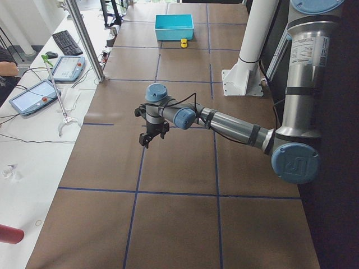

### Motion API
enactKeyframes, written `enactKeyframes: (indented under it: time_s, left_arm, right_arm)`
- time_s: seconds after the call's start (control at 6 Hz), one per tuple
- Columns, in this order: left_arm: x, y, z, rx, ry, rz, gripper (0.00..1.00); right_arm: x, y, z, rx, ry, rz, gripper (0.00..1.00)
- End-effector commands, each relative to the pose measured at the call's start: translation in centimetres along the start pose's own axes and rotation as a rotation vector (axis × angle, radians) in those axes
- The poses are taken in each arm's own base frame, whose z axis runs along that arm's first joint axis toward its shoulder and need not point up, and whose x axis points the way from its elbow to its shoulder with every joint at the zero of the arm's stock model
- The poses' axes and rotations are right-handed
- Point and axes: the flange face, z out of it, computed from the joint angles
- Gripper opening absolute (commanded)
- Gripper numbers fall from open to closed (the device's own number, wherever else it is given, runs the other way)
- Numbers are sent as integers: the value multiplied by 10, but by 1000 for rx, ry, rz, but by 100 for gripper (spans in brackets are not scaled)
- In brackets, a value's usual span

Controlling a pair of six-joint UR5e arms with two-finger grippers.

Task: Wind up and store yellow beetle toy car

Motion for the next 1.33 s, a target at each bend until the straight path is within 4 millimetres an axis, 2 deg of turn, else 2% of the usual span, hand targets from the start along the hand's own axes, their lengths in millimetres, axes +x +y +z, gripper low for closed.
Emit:
enactKeyframes:
  time_s: [0.0,0.17,0.33,0.5,0.67,0.83,1.0,1.17]
  left_arm:
    - [-54,79,3,12,164,-268,100]
    - [-56,91,0,-30,193,-372,100]
    - [-59,89,-6,-75,202,-484,100]
    - [-56,90,-12,-69,199,-488,100]
    - [-56,89,-13,-62,193,-470,100]
    - [-56,96,-9,-67,202,-475,100]
    - [-53,94,-13,-59,199,-464,100]
    - [-55,94,-12,-63,192,-465,100]
  right_arm:
    - [-89,-34,12,-10,-87,-199,100]
    - [-124,-49,18,-12,-117,-281,100]
    - [-148,-64,18,8,-127,-369,100]
    - [-163,-70,20,22,-142,-493,100]
    - [-167,-69,27,15,-147,-594,100]
    - [-184,-70,47,-9,-139,-771,100]
    - [-200,-68,61,-31,-139,-850,100]
    - [-226,-64,83,-68,-141,-914,100]
